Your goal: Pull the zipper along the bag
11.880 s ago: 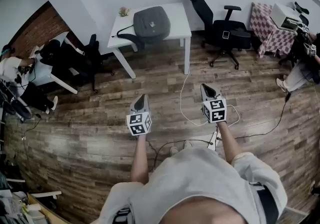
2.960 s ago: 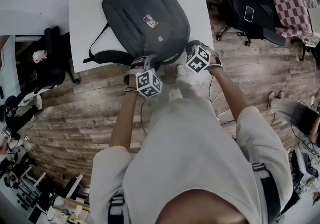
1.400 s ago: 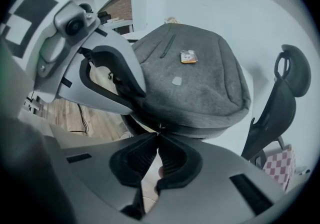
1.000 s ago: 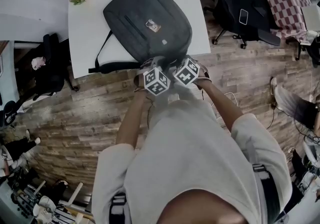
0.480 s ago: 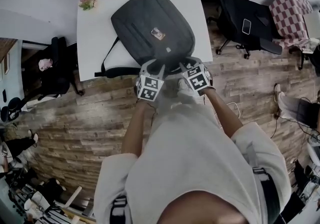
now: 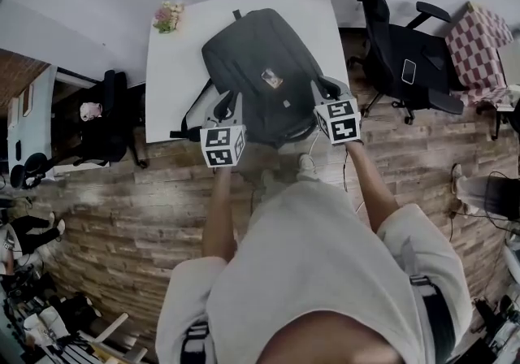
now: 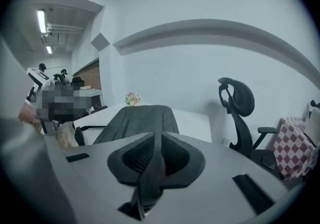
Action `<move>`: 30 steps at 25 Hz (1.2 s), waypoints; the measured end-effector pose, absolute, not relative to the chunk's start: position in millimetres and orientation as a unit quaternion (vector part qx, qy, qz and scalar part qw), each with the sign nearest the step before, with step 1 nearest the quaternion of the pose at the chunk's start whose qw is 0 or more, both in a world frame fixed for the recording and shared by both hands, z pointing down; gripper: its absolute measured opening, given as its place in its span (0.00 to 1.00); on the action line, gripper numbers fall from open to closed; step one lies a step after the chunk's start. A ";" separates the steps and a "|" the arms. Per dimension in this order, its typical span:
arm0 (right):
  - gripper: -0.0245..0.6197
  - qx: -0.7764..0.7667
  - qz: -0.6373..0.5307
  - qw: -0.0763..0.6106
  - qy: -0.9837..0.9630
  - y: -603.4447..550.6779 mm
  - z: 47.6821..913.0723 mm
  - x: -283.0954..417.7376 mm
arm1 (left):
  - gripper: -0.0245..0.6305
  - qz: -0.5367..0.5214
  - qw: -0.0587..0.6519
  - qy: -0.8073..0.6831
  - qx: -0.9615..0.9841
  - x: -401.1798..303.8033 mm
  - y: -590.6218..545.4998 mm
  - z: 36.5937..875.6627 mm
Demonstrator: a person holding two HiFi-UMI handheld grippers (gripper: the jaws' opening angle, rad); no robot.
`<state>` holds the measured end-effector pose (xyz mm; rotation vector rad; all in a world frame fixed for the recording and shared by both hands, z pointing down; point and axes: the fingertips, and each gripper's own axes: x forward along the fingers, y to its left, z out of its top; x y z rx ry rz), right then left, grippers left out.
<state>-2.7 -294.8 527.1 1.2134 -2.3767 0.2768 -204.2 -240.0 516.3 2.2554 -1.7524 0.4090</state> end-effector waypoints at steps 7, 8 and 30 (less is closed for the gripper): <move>0.06 0.452 0.052 0.159 -0.876 -317.9 452.6 -14.7 | 0.11 0.113 0.072 -0.638 0.758 -236.9 -253.8 454.2; 0.06 0.451 0.046 0.151 -0.878 -318.9 444.6 -16.1 | 0.10 0.109 0.067 -0.641 0.757 -239.0 -254.7 448.6; 0.06 0.449 0.027 0.125 -0.884 -330.0 426.3 -26.1 | 0.08 0.083 0.057 -0.659 0.745 -257.8 -267.6 430.6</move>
